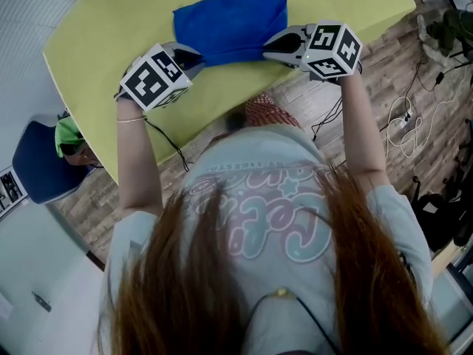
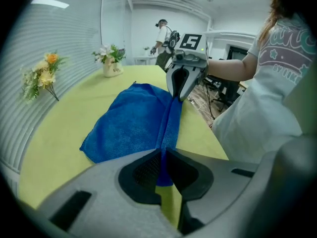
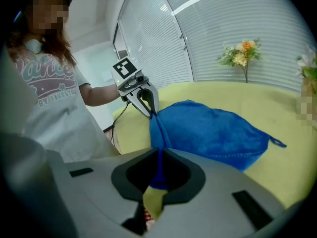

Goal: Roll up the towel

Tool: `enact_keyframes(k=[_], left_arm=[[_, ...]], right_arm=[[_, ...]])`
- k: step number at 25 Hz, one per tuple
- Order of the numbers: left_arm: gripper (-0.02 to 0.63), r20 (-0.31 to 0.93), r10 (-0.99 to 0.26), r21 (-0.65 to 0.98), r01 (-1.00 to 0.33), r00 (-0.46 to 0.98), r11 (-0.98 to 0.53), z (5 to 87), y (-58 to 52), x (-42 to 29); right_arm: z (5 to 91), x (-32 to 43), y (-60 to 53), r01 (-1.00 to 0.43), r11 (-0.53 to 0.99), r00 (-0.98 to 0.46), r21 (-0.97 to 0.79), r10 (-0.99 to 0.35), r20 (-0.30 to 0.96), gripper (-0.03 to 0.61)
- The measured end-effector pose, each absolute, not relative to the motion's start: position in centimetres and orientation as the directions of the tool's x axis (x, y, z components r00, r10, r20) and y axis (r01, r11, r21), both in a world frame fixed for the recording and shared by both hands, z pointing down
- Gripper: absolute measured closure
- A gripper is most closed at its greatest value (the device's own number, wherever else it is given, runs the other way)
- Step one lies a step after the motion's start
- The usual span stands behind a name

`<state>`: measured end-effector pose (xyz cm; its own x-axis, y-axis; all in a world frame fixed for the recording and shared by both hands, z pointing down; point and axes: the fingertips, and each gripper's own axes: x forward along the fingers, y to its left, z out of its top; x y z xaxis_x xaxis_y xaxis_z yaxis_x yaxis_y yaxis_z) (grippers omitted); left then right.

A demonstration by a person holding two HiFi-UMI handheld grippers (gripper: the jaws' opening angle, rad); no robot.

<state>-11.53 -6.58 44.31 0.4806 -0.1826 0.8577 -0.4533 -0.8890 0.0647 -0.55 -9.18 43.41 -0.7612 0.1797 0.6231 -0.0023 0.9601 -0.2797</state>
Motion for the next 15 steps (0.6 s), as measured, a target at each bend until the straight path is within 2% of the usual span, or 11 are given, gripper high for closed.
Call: enact_keyframes(k=[15], left_arm=[[0.578,0.858,-0.152,0.114,-0.472,0.49,-0.874,44.4,-8.9,-12.1]], right_arm=[[43.4,-1.1,-11.6,0.002,0.949,-0.773,-0.317,0.202,0.601,0.546]])
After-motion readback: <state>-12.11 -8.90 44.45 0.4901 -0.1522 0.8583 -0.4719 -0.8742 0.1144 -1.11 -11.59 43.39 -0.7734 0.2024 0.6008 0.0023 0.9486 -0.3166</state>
